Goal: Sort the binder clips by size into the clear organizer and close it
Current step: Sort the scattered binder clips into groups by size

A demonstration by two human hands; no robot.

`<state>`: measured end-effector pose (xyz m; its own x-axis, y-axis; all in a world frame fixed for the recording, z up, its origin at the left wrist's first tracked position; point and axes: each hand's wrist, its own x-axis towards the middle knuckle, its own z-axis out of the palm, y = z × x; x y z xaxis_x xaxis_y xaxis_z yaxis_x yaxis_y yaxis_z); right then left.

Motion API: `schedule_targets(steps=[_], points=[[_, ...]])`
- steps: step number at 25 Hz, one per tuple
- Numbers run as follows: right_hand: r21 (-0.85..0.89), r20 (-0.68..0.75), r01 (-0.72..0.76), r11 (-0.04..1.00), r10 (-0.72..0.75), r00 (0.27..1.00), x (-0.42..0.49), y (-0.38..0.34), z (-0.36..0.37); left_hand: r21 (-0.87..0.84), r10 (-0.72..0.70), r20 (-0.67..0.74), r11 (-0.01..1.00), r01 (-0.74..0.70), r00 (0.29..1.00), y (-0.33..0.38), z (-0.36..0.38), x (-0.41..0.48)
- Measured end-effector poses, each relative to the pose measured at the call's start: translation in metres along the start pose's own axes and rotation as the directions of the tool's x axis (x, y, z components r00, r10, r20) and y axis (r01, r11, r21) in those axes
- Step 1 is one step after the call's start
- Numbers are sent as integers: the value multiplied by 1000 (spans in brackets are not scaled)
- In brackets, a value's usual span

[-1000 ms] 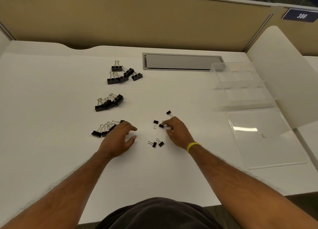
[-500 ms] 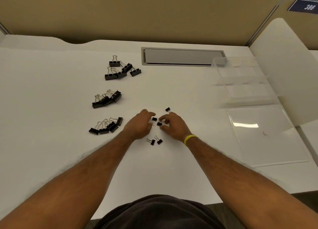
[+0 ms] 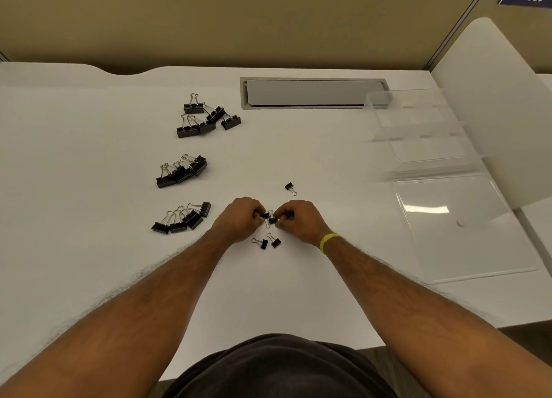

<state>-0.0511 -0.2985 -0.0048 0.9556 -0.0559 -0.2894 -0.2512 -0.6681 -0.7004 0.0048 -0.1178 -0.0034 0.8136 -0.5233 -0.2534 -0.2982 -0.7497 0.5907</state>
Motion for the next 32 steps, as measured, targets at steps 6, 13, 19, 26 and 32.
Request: schedule_targets(steps=[6,13,19,26,32], points=[[44,107,31,999,-36,994,-2,4,-12,46,55,53,997,-58,997,-10,-5,-12],[-63,-244,-50,997,33,969,28,6,-30,6,77,20,997,-77,997,-2,0,-15],[-233,-82,-18,972,-1,997,40,5,-26,81,92,99,992,-101,991,4,5,-12],[-137,-5,63,988,-64,998,20,1,-20,101,98,78,989,-105,992,-7,2,-18],[-1,156,73,997,-72,985,-5,0,-9,38,117,78,992,-120,990,-6,-3,-24]])
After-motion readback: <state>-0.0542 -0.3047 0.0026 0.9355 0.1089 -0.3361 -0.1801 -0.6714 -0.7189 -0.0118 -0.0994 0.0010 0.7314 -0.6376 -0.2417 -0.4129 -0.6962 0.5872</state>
